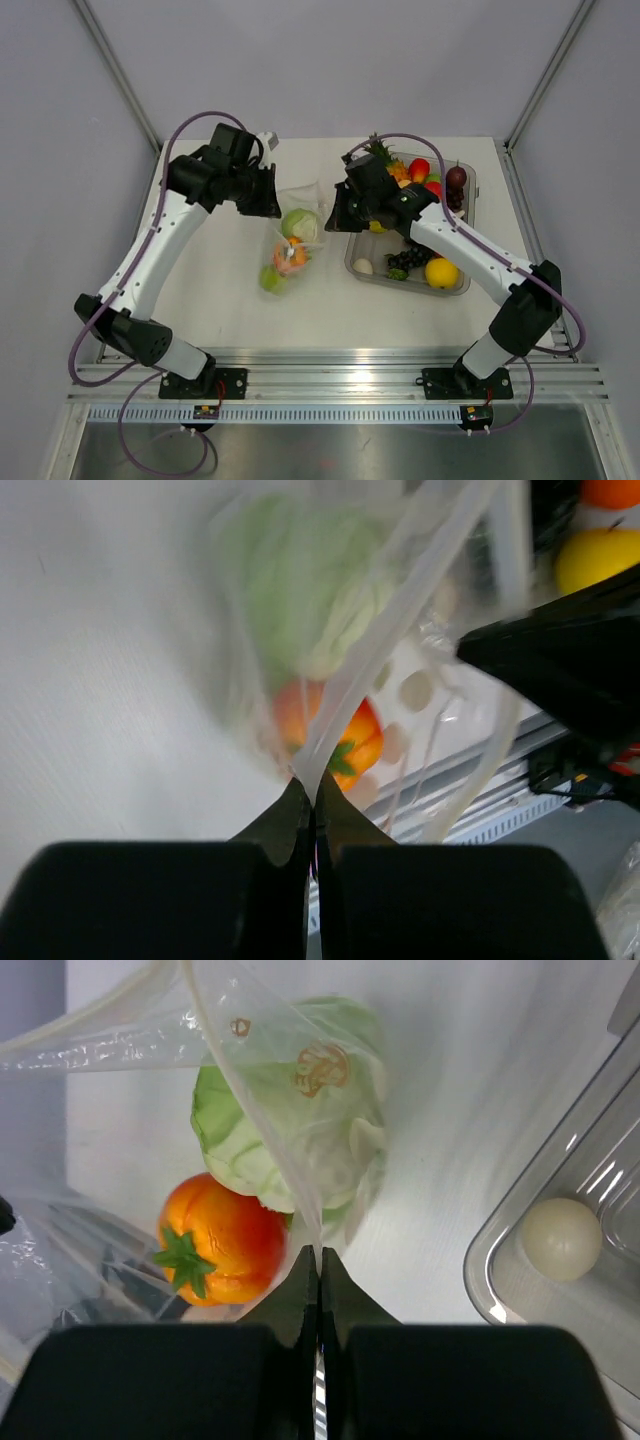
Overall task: Place the food in the zip-top bag and seal the zipper
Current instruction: Adjust the zipper food storage bag at the center of the board.
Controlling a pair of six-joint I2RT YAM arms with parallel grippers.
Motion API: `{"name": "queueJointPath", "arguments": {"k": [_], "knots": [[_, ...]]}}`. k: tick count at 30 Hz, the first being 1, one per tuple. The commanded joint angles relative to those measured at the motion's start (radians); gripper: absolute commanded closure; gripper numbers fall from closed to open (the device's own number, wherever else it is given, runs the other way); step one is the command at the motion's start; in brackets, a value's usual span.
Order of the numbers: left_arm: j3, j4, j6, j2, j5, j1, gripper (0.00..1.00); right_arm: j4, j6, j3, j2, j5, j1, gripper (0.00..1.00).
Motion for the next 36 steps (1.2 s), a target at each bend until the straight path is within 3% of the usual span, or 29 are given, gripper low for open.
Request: {"name": "queueJointPath", "arguments": {"k": [1,3,8,10,15,19,24,30,31,32,35,36], "knots": [[0.158,-0.008,0.005,-0.069,-0.012,-0.006,1.00,0.012,-0.025,0.123,-0.102,0.058,0.018,1.00],[0.091,0.004,0.008,-0.072,-0.048,-0.004,1.00,0.019,-0.020,0.111,-0.115,0.061,0.019,1.00],[-0.262,0.136,-0.015,-0.080,-0.048,-0.006,1.00,0.091,0.004,-0.047,-0.096,0.061,0.019,1.00],[-0.296,0.155,-0.016,-0.074,-0.033,-0.006,1.00,0.101,0.003,-0.089,-0.061,0.068,0.019,1.00],[-0.180,0.124,-0.012,-0.114,-0.054,-0.004,1.00,0.090,-0.005,-0.071,-0.064,0.087,0.018,1.00],[-0.092,0.121,-0.022,-0.129,-0.014,-0.004,1.00,0.020,-0.033,-0.014,-0.095,0.197,0.018,1.00],[-0.088,0.164,-0.053,-0.114,0.092,-0.004,1.00,-0.014,-0.053,-0.003,-0.121,0.289,0.016,1.00],[-0.132,0.196,-0.062,-0.100,0.095,-0.006,1.00,-0.028,-0.060,-0.008,-0.133,0.308,0.001,1.00],[-0.137,0.208,-0.064,-0.098,0.098,-0.004,1.00,-0.033,-0.060,-0.009,-0.129,0.303,-0.004,0.95],[-0.141,0.214,-0.065,-0.097,0.101,-0.004,1.00,-0.037,-0.062,-0.012,-0.129,0.298,-0.002,0.74],[-0.166,0.254,-0.093,-0.091,0.136,-0.006,1.00,-0.033,-0.054,-0.020,-0.156,0.289,-0.005,0.48],[-0.173,0.283,-0.117,-0.091,0.153,-0.009,1.00,-0.042,-0.051,-0.023,-0.179,0.314,-0.005,0.43]]}}
